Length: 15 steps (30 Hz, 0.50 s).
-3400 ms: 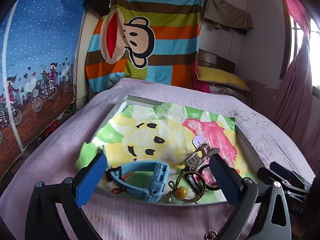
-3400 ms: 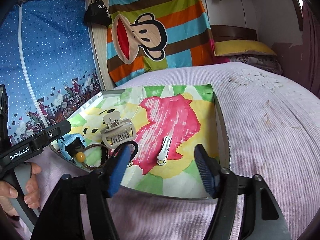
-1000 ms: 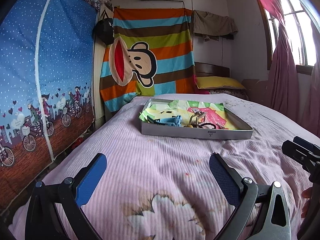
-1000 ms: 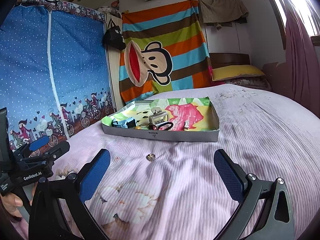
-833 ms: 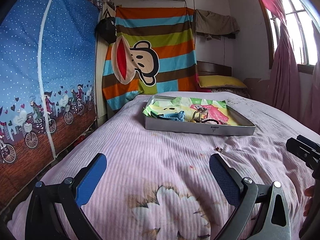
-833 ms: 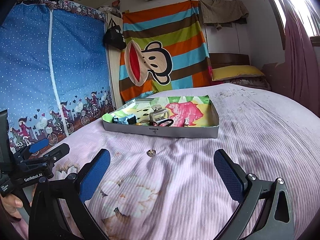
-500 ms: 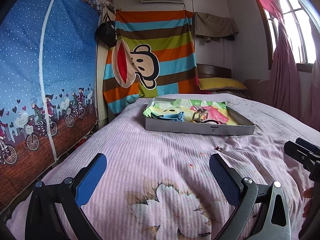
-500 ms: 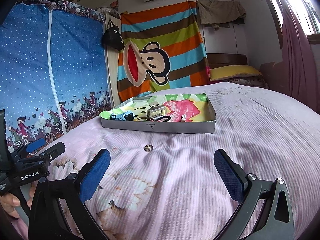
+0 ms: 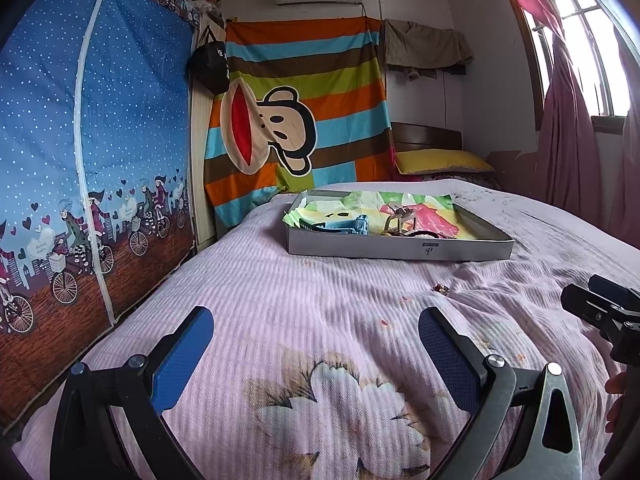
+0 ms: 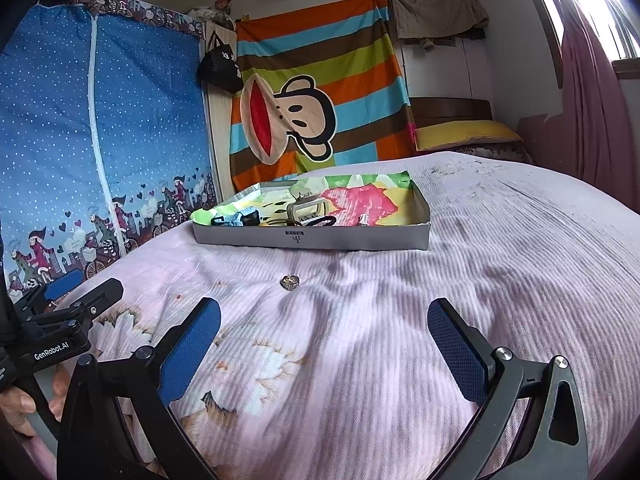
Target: Organize jewelry
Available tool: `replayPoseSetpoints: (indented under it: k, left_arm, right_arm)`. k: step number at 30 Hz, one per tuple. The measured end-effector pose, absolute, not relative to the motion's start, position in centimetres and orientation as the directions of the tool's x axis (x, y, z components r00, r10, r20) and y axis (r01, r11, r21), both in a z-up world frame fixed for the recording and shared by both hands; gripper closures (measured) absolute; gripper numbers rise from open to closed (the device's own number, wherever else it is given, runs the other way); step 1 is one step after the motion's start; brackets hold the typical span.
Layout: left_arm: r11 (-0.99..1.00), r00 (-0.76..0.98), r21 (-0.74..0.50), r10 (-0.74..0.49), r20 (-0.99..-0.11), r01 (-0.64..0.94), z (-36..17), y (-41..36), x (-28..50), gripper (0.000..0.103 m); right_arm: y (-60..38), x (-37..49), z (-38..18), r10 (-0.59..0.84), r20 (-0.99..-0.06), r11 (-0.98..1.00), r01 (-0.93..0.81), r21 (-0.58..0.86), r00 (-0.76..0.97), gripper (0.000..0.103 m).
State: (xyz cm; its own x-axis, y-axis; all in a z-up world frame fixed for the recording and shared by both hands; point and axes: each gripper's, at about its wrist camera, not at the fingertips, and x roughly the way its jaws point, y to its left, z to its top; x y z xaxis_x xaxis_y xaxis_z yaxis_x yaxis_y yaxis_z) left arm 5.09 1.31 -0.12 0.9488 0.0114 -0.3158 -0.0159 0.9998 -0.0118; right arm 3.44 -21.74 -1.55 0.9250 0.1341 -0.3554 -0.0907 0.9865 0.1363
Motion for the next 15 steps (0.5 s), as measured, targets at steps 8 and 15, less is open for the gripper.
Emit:
replayPoseSetpoints:
  k: [8,15]
  left_arm:
    - [1.000,0.948,-0.013,0.015,-0.316,-0.021,-0.35,1.55,5.32,0.000]
    - [1.000,0.948,-0.013,0.015,-0.317,-0.020,-0.36,1.58,5.34,0.000]
  right_arm:
    - [-21.73,3.70,-1.85,0.133,-0.363,0.986,-0.087,0.140,0.922,0.001]
    - [-21.75,3.63,-1.86,0.133,-0.359,0.986,-0.086,0.144,0.924,0.001]
